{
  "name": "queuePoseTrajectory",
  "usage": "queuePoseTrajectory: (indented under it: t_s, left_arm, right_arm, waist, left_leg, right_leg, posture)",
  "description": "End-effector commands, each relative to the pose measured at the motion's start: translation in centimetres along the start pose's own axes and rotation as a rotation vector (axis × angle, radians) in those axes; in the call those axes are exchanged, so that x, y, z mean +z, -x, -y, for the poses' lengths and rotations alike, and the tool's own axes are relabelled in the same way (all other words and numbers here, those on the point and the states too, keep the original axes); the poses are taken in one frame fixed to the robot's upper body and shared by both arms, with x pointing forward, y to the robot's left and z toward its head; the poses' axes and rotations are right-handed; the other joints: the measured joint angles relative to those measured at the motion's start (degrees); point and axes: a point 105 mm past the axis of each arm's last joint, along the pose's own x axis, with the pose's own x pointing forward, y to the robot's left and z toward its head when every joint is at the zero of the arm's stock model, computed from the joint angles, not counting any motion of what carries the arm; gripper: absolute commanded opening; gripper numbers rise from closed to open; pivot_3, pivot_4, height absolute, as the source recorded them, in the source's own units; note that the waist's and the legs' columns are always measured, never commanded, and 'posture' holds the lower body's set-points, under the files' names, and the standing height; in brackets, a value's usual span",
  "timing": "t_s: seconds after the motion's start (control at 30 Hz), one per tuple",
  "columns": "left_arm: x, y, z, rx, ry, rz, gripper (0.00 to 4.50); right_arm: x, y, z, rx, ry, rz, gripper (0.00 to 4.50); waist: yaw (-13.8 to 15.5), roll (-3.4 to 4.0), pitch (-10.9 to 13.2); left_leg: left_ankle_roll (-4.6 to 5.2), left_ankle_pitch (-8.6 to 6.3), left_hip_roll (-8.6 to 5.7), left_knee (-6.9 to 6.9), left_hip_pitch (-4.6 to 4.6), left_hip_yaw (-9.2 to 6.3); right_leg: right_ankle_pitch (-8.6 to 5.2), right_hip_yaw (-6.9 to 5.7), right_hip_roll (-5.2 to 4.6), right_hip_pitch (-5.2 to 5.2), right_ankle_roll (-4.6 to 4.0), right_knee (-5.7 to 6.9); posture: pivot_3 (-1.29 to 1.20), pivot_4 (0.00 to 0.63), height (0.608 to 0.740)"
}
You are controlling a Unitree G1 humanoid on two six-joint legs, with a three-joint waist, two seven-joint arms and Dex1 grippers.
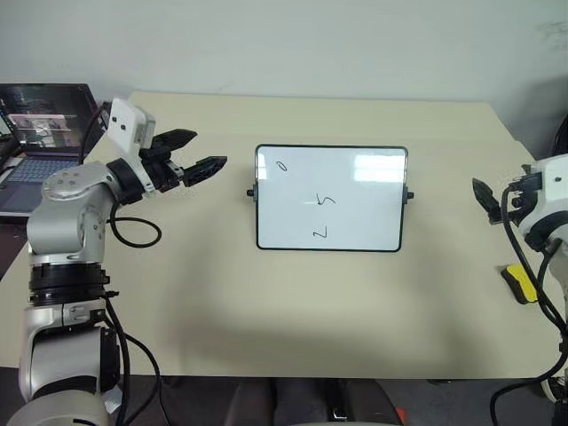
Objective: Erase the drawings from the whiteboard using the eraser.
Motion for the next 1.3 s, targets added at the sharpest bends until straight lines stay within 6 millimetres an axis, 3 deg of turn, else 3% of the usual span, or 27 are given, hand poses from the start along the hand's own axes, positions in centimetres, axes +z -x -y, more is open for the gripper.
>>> queuePoseTrajectory:
  t_s: [0.03,0.37,0.6,0.8,1.03,1.3]
  left_arm:
    - [2.5,0.8,0.6,-0.091,-0.069,0.026,4.50]
    - [3.8,3.2,2.0,-0.280,-0.060,-0.040,4.50]
    - [3.8,4.0,1.9,-0.298,-0.053,-0.070,4.50]
    - [3.1,4.1,1.6,-0.293,-0.041,-0.083,4.50]
    - [2.8,3.9,1.3,-0.288,-0.041,-0.081,4.50]
    - [2.2,3.6,1.2,-0.294,-0.032,-0.084,4.50]
  right_arm:
    - [2.7,0.7,0.4,0.023,0.027,0.054,4.49]
    - [4.3,2.3,0.4,0.108,0.116,-0.023,4.49]
    - [3.7,3.4,1.1,0.107,0.079,-0.100,4.49]
    - [0.5,5.2,2.2,0.055,-0.057,-0.306,4.49]
    - [-2.2,8.2,4.1,-0.058,-0.099,-0.513,4.49]
    - [-5.6,11.4,2.7,-0.028,-0.219,-0.652,4.49]
  waist:
    - [0.00,0.00,0.00]
    - [0.03,0.00,0.02]
    - [0.13,0.00,0.02]
    - [0.19,0.00,0.03]
    - [0.24,0.00,0.02]
    - [0.16,-0.03,0.00]
  left_leg:
    - [0.00,0.00,0.00,0.00,0.00,0.00]
    - [0.03,-0.02,0.02,-0.02,-0.05,-0.02]
    - [0.07,-0.04,0.02,-0.08,-0.11,-0.01]
    - [0.20,-0.11,0.02,-0.09,-0.15,0.00]
    - [0.20,-0.12,0.03,-0.08,-0.14,0.00]
    - [0.21,-0.12,0.03,-0.07,-0.12,0.00]
  right_leg:
    - [0.00,0.00,0.00,0.00,0.00,-0.03]
    - [0.00,-0.02,-0.01,-0.03,0.00,-0.13]
    - [0.00,-0.03,-0.01,0.00,0.01,-0.37]
    - [0.00,0.00,-0.01,0.01,0.01,-0.49]
    - [0.00,-0.01,-0.02,0.02,0.01,-0.47]
    - [0.00,-0.01,-0.01,0.05,0.03,-0.48]
  posture:
    - [0.00,0.150,0.740]
    - [0.00,0.150,0.740]
    - [0.00,0.150,0.740]
    - [0.00,0.150,0.740]
    - [0.00,0.150,0.740]
    - [0.00,0.150,0.740]
